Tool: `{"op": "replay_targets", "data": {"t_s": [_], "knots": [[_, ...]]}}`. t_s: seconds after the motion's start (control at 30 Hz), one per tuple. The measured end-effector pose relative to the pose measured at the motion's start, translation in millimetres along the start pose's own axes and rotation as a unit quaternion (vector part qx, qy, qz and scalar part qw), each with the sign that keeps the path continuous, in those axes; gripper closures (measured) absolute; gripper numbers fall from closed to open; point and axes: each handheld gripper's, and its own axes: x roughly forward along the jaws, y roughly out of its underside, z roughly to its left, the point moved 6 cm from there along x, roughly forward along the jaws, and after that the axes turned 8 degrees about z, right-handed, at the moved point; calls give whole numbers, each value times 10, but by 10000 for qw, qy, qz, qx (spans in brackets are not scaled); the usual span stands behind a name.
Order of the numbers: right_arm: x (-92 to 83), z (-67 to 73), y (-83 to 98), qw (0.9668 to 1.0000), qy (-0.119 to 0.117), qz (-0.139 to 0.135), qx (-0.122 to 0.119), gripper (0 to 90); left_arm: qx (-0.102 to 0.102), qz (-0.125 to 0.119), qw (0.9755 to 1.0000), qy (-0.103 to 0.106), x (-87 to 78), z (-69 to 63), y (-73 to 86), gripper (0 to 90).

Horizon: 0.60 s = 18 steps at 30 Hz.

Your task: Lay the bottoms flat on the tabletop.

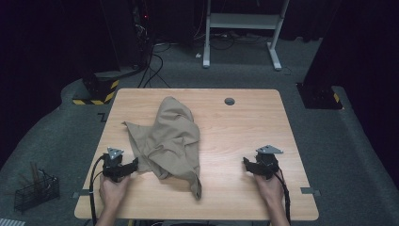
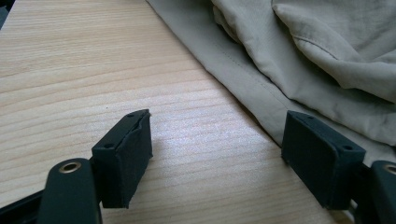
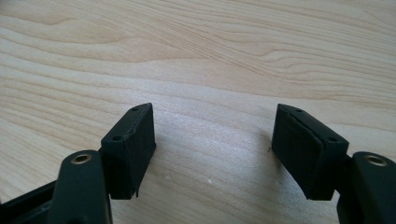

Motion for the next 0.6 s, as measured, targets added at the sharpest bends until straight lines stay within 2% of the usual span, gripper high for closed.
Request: {"op": "replay_targets", "data": {"t_s": [0.33, 0.6], "knots": [[-3, -8, 3, 10000, 11, 2, 3, 305, -3, -6, 10000, 39, -2, 3, -1, 238], [-3, -8, 4, 10000, 13, 2, 5, 305, -146, -2, 9996, 245, -1, -3, -17, 198]]}}
